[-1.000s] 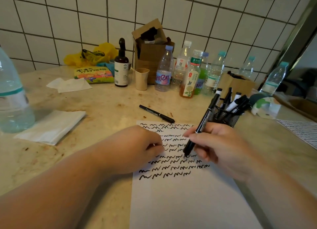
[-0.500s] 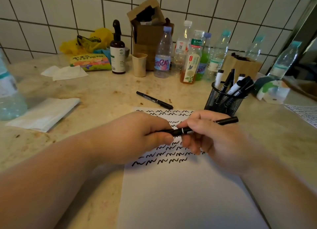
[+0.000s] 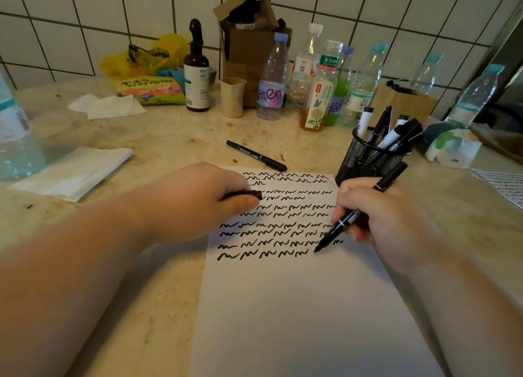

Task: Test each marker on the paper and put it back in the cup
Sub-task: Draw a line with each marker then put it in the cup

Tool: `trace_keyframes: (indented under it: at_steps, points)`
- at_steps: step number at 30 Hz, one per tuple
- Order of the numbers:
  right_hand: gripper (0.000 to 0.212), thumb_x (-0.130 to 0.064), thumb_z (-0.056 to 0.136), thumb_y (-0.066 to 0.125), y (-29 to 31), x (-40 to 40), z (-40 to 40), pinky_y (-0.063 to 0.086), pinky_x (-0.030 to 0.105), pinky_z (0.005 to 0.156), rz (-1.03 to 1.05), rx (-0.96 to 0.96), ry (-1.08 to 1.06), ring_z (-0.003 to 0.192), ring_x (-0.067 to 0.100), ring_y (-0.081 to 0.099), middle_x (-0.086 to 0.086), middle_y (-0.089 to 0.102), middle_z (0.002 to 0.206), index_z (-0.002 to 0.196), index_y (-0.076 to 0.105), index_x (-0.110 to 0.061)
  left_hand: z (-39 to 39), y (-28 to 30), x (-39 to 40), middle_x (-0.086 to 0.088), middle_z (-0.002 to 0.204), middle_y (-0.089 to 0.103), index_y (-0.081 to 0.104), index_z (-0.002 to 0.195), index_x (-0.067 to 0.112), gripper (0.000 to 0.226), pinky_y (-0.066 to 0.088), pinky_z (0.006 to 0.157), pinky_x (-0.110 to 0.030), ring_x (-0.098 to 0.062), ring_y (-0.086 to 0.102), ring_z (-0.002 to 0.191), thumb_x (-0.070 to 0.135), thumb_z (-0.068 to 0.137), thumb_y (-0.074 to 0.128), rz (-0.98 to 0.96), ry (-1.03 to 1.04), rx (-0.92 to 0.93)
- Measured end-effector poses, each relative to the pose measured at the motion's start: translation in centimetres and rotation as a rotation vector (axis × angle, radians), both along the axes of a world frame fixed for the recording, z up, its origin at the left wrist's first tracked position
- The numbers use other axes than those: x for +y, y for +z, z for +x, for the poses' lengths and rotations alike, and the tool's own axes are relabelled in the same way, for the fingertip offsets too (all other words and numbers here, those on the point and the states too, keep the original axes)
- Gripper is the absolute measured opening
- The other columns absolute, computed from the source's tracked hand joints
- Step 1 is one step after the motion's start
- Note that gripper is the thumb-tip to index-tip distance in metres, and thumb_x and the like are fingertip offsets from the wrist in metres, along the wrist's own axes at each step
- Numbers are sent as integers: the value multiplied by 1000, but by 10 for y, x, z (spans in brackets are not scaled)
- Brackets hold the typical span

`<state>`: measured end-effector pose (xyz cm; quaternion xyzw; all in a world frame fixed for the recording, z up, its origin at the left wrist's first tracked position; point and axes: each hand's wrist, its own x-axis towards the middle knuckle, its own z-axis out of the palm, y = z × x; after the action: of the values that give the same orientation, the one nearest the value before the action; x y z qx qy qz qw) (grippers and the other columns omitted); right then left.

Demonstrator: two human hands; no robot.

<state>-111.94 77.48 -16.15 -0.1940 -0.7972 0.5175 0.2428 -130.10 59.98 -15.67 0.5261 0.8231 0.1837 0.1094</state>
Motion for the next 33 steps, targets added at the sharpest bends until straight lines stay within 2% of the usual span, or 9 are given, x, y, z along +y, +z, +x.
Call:
trace_keyframes:
  at_steps: [3, 7, 11, 16, 18, 24, 29, 31, 33]
  points:
    - [33, -10, 83, 54, -1, -1, 0, 31, 13, 39, 22, -30, -30, 39, 11, 43, 1, 48, 42, 51, 62, -10, -3, -3, -1, 10, 76, 66, 67, 93, 34, 29, 51, 66, -31, -6, 58, 70, 56, 93, 48, -47, -1, 20]
    - [37, -3, 87, 53, -1, -2, -1, 31, 15, 39, 10, -44, -61, 40, 11, 44, 4, 48, 43, 51, 63, -10, -3, -5, 1, 11, 73, 66, 69, 89, 32, 31, 43, 58, -24, -5, 58, 67, 56, 93, 50, -47, -7, 31]
    - [28, -15, 79, 55, -2, -3, -2, 32, 15, 39, 0, -59, -53, 40, 11, 45, -2, 51, 43, 53, 64, -11, -3, -4, 0, 10, 75, 67, 70, 93, 31, 31, 48, 64, -27, -6, 59, 70, 55, 94, 50, -55, -12, 29]
    - [24, -18, 76, 56, -3, -3, -2, 33, 16, 40, 24, -104, -48, 44, 13, 48, 11, 53, 53, 55, 65, -8, -3, -5, 0, 9, 75, 67, 70, 92, 31, 32, 48, 64, -27, -7, 59, 70, 56, 93, 50, -45, -16, 29]
    - [22, -22, 70, 54, -4, 0, -2, 33, 17, 39, 28, -120, -65, 44, 13, 48, 9, 52, 52, 57, 65, -8, -4, -5, 0, 11, 75, 67, 70, 92, 33, 31, 46, 62, -25, -5, 59, 69, 56, 93, 50, -44, -13, 26]
    - [22, -23, 68, 53, -7, 6, -2, 31, 16, 38, 44, -122, -82, 42, 14, 46, 11, 49, 48, 54, 64, -10, -6, -7, 1, 12, 76, 67, 71, 97, 35, 31, 48, 63, -25, -5, 59, 71, 57, 93, 49, -42, -17, 33]
    - [22, -24, 67, 53, -10, 13, -3, 30, 21, 41, 39, -96, -140, 46, 19, 45, 21, 53, 58, 55, 66, -11, -6, -7, -1, 28, 78, 64, 68, 92, 40, 28, 40, 59, -22, 3, 57, 74, 60, 91, 48, -26, -35, 15]
    - [22, -24, 67, 54, -10, 15, -4, 29, 22, 41, 13, -54, -190, 46, 19, 43, 16, 51, 53, 53, 66, -12, -5, -6, -1, 29, 78, 64, 67, 96, 45, 25, 40, 60, -21, 5, 57, 74, 61, 90, 48, -11, -40, 0]
    - [22, -24, 71, 55, -8, 16, -3, 28, 20, 39, -40, 12, -211, 45, 17, 41, 7, 49, 47, 54, 66, -13, -3, -5, -1, 23, 78, 67, 67, 105, 47, 28, 43, 62, -20, 3, 59, 74, 61, 89, 49, 3, -42, -8]
